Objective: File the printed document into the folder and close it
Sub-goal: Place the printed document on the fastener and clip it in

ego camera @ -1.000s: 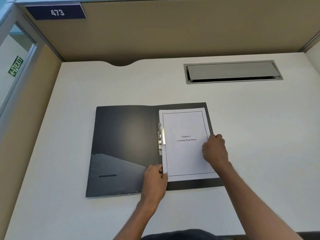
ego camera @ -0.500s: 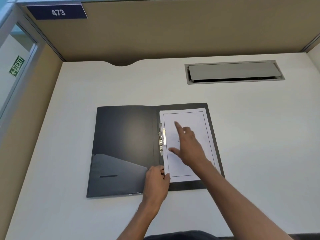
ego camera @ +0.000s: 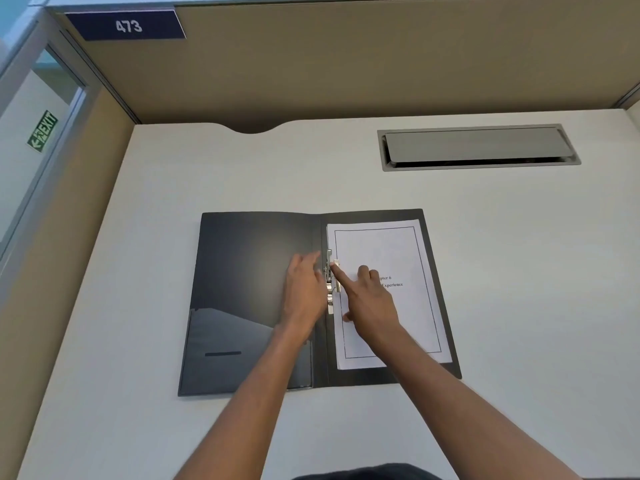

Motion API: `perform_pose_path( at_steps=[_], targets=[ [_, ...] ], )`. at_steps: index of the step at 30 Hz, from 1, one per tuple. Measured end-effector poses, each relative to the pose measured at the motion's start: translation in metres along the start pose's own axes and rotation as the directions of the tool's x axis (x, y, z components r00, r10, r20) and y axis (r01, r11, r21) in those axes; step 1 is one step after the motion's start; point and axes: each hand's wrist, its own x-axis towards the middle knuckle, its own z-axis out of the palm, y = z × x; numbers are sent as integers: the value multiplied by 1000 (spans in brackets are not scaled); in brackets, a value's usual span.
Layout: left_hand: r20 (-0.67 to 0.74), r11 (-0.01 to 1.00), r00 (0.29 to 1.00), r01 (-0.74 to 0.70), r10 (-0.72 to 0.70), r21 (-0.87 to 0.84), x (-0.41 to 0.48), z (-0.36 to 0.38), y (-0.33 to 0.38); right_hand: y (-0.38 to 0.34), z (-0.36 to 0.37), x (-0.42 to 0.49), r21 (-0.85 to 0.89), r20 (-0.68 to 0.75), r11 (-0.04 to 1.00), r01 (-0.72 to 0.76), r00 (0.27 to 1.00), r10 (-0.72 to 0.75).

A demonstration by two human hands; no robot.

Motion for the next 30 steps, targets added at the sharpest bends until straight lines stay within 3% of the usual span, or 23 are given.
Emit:
perform_pose_path(
  at_steps=[7,21,26,30],
  targets=[
    [201,985,977,-105,76,138,59,7,4,2,2,4,10,4,1000,-23,1000,23],
    [168,986,975,-158,148,50,55,2,-15,4,14,-12,68,-74,998,-13,997,19],
    [122,999,992,15,-11,-29,46,3,-20,2,12,-14,85,-76,996,-7,997,13],
    [278,960,940,242,-196,-140,39,-1,-28,2,11,-15,77,-74,997,3,997,3]
  ],
)
